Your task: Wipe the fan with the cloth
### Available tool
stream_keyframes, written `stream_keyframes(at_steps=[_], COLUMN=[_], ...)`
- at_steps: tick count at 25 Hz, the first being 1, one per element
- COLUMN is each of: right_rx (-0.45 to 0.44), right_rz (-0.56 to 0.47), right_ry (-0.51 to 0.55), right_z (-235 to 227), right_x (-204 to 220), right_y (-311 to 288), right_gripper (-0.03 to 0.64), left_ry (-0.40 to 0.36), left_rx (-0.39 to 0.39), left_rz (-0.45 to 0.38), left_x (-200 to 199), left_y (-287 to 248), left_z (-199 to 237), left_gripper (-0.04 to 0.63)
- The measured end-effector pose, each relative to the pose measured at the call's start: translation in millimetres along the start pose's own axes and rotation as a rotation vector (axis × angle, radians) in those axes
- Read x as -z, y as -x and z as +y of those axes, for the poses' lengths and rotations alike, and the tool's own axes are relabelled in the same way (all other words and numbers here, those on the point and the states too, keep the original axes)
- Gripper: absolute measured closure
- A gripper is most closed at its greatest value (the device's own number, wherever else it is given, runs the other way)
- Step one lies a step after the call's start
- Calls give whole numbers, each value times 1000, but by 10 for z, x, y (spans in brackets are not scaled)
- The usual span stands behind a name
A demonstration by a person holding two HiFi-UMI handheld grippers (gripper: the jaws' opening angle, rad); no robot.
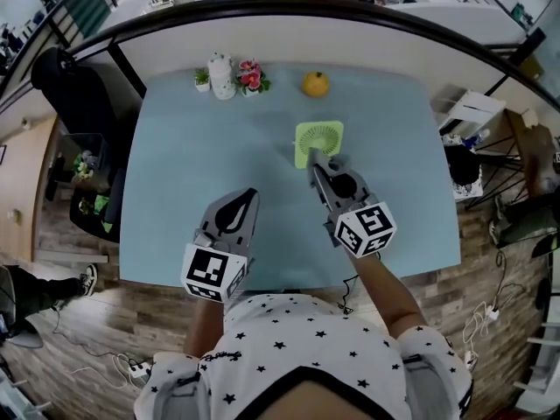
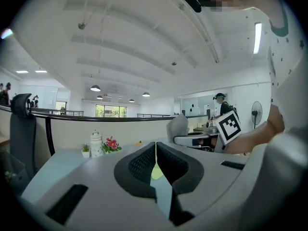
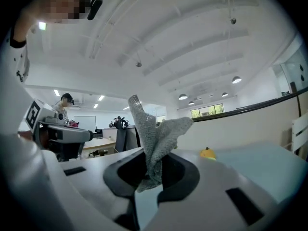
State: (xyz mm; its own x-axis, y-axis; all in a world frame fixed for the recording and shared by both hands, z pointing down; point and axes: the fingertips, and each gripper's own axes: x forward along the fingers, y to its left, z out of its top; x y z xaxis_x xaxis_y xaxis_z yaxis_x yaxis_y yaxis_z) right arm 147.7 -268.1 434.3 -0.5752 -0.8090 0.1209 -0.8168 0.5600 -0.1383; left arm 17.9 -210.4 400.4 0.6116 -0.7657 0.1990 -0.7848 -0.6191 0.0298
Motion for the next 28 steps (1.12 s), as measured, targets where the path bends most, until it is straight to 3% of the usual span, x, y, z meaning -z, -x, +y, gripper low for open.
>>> stream_keyframes(at_steps=[8,17,28], right_rx=[28,78,113], right_rz=[114,242,269], right_ry=[26,34,-54], right_z=[-295,-571,-716], right_x=[371,817,872], right_y=[-737,-1156,-1140], right_gripper=[572,572,572], left_ry=[68,103,148], left_rx=[-90,-134,-81], left_rz=[41,69,93], left_x=[184,323,486], left_y=[-108,-181,-315], left_z=[480,743,807], left_gripper=[563,563,563])
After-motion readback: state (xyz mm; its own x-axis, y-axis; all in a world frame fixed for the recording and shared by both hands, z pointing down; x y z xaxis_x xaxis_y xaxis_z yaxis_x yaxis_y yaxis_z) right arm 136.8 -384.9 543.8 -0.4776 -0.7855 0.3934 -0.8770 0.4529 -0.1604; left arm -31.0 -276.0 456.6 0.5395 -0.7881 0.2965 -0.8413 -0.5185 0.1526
